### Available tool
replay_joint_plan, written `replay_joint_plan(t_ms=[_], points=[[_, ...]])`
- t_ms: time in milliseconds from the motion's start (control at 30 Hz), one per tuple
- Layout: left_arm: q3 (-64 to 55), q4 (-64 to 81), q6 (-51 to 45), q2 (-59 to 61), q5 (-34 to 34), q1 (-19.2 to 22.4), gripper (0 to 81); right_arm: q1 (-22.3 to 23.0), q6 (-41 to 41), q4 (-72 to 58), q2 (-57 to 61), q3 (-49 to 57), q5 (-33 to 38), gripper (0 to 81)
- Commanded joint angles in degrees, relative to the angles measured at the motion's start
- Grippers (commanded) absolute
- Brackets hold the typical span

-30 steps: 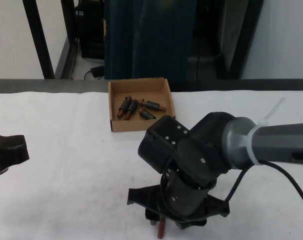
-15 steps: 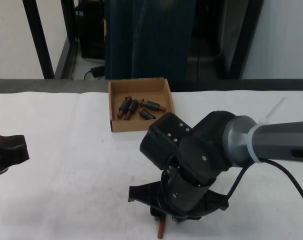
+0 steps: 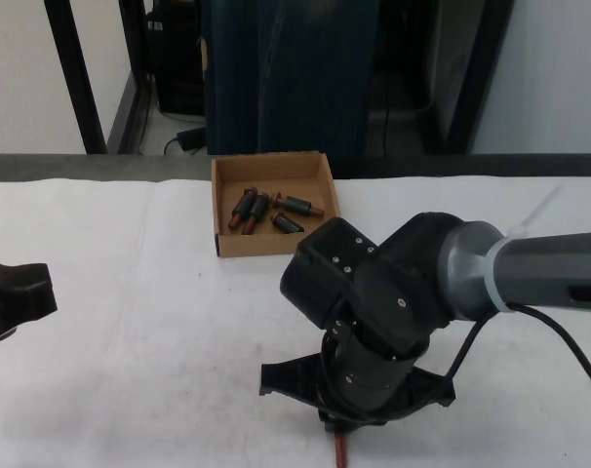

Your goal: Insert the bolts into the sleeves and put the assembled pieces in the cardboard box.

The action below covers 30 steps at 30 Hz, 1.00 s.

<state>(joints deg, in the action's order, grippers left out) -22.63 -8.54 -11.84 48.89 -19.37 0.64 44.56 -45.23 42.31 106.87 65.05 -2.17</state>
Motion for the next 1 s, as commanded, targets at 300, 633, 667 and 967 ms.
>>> replay_joint_plan(t_ms=[300, 633, 667, 967], points=[[-0.1, 1.0, -0.4, -0.5, -0.4, 0.0, 0.8, 0.6, 12.7, -2.1, -6.0, 0.3, 2.2, 4.5], [-0.1, 7.7, -2.3, -0.5, -6.7, 5.6, 0.8, 0.8, 40.3, -22.1, -18.0, 2.6, -3.8, 4.5], [-0.1, 10.0, -2.3, -0.5, -6.7, 7.0, 0.8, 0.8, 42.3, -24.2, -19.2, 2.4, -4.6, 4.5], [-0.1, 28.1, -2.3, -0.5, -6.7, 21.1, 0.8, 1.9, 52.0, -34.7, -29.3, -4.6, -5.7, 4.5]])
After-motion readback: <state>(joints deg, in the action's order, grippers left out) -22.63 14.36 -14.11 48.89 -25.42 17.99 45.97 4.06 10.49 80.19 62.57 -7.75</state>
